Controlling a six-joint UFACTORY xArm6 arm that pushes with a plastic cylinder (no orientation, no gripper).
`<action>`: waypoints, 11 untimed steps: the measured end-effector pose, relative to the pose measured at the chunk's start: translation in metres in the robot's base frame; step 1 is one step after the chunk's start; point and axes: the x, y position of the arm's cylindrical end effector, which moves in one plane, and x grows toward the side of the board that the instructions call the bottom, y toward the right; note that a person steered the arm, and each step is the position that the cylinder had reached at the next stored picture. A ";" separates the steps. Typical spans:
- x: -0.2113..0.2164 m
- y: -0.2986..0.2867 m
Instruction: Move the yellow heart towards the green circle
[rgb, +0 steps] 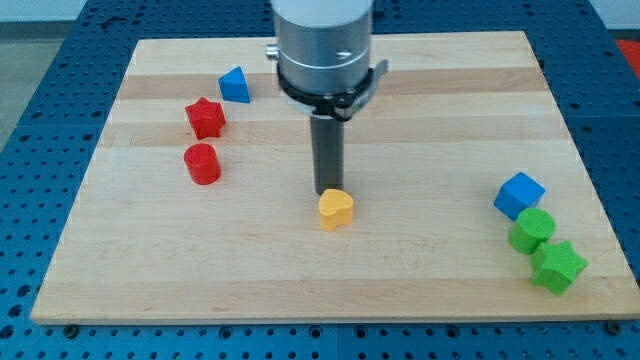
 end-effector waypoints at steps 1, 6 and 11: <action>-0.005 -0.006; 0.029 -0.032; 0.041 0.082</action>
